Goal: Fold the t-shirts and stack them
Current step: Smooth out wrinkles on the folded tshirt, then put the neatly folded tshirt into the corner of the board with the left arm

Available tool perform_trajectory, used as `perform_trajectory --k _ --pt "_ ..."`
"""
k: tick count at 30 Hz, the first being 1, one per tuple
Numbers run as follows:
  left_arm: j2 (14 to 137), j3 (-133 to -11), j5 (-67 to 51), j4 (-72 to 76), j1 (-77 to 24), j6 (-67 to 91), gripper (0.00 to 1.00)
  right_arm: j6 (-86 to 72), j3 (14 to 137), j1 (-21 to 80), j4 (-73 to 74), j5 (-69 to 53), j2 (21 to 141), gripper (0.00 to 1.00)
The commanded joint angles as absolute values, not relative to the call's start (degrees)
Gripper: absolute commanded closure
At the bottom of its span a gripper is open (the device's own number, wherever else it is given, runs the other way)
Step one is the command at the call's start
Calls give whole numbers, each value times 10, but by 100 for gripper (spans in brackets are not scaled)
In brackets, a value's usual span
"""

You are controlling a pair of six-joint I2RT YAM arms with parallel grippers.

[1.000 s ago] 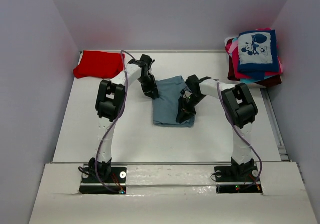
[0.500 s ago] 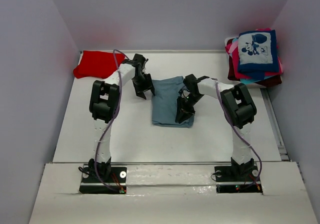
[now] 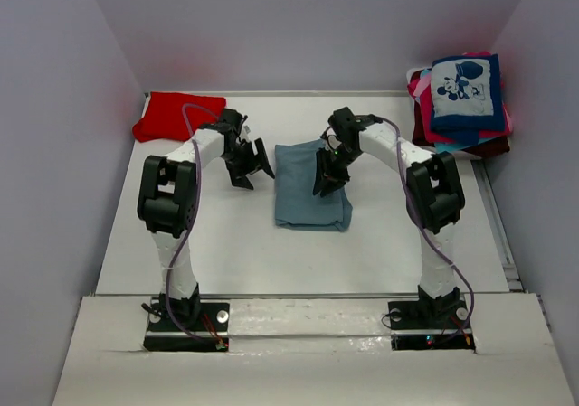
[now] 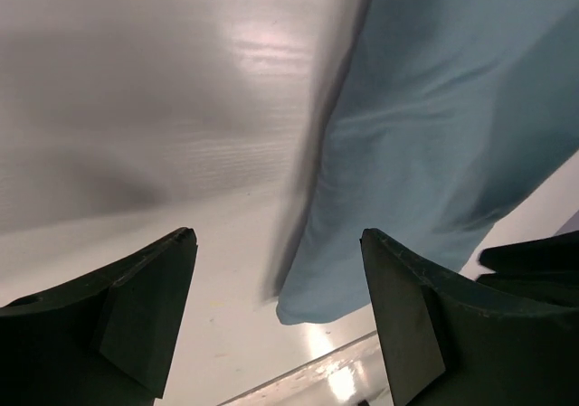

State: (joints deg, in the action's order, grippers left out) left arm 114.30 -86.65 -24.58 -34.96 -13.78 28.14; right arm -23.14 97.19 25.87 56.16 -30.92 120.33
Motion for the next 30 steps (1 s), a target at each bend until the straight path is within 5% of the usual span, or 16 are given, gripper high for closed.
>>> perform_trajectory --k 1,30 --pt "1129 -810 -310 -291 -140 281 15 -233 1022 263 583 -258 1190 64" --pt "1163 -737 -446 -165 -124 279 14 -260 1078 216 573 -188 1271 64"
